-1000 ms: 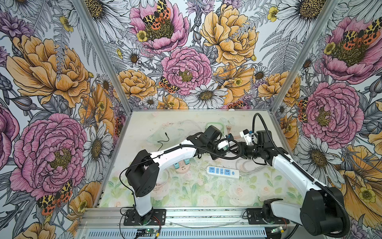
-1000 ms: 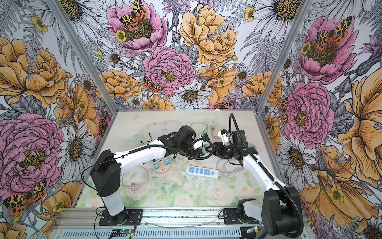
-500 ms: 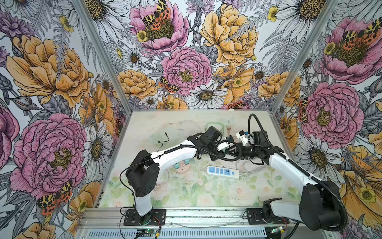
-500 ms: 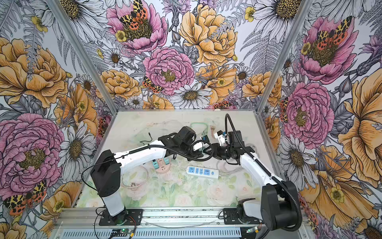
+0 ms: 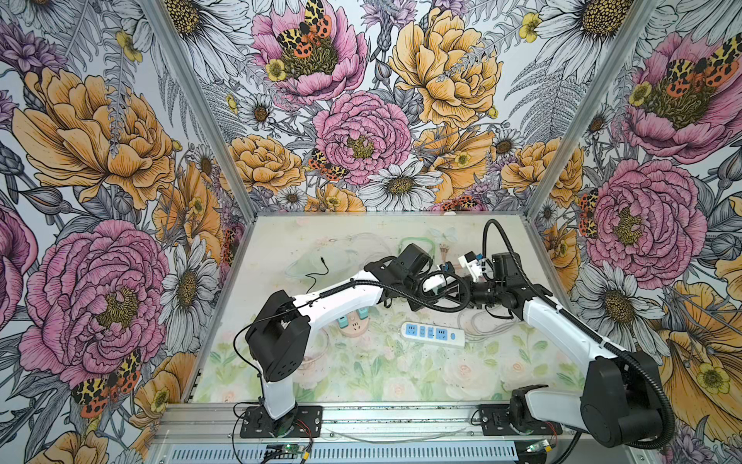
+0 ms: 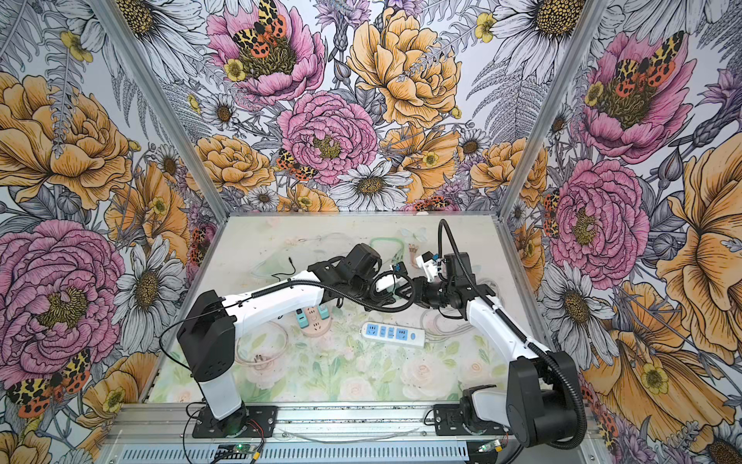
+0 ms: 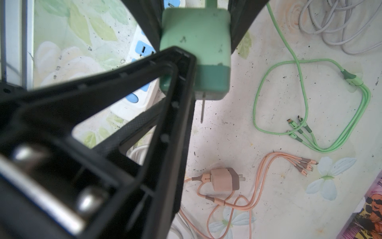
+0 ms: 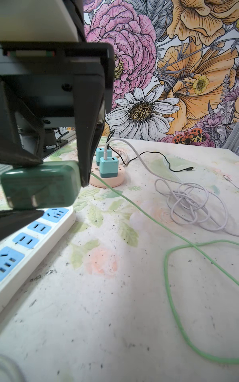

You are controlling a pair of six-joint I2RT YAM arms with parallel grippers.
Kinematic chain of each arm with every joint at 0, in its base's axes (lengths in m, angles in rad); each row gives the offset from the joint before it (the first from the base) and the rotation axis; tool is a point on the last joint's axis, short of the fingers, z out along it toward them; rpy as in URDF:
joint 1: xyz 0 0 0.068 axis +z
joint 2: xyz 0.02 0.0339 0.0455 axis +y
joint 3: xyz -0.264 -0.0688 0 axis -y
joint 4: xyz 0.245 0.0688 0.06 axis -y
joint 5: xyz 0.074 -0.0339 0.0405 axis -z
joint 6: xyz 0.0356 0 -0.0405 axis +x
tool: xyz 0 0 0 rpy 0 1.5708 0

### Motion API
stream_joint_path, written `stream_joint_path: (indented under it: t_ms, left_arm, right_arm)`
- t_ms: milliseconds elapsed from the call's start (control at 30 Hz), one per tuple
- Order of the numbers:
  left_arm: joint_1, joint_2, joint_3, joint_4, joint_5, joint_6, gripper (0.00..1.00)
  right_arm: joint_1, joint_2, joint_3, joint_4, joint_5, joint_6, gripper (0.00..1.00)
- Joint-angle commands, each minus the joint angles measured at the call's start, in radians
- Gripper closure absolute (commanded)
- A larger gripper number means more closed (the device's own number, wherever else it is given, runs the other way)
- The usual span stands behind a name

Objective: Insert plugs into power strip
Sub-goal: Insert the plug into the socket.

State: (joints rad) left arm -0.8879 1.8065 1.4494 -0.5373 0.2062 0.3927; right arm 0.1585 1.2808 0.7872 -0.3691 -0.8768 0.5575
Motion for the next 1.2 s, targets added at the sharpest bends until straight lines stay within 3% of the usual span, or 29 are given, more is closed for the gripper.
stream_joint_path:
  t_ms: [0, 267, 367, 600, 767, 967, 1067, 1167]
  left_arm:
    - [-0.007, -0.006, 0.040, 0.070, 0.021, -0.006, 0.81]
    - [-0.008, -0.006, 0.034, 0.117, 0.033, -0.003, 0.81]
    - [-0.008, -0.003, 0.036, 0.116, 0.031, 0.003, 0.82]
    - [-0.009, -0.018, 0.010, 0.117, 0.036, 0.002, 0.82]
    - [-0.016, -0.022, 0.022, 0.118, 0.042, 0.001, 0.81]
    - [-0.026, 0.004, 0.063, 0.120, 0.028, 0.003, 0.72]
    - [-0.030, 0.005, 0.067, 0.120, -0.001, -0.001, 0.55]
    - [-0.027, -0.007, 0.037, 0.131, -0.037, -0.021, 0.47]
  right_arm:
    - [0.010, 0.001, -0.014, 0.029, -0.010, 0.015, 0.65]
    - [0.016, -0.008, -0.019, 0.044, -0.043, 0.038, 0.55]
    - [0.016, -0.022, -0.022, 0.042, -0.035, 0.039, 0.60]
    - [0.016, -0.027, -0.007, 0.044, -0.001, 0.049, 0.61]
    - [0.016, -0.010, 0.003, 0.048, -0.001, 0.062, 0.71]
    - [0.018, -0.044, -0.005, 0.052, 0.012, 0.071, 0.88]
    - [0.016, -0.057, -0.005, 0.051, 0.030, 0.073, 0.93]
    - [0.015, -0.068, -0.001, 0.051, 0.055, 0.071, 0.99]
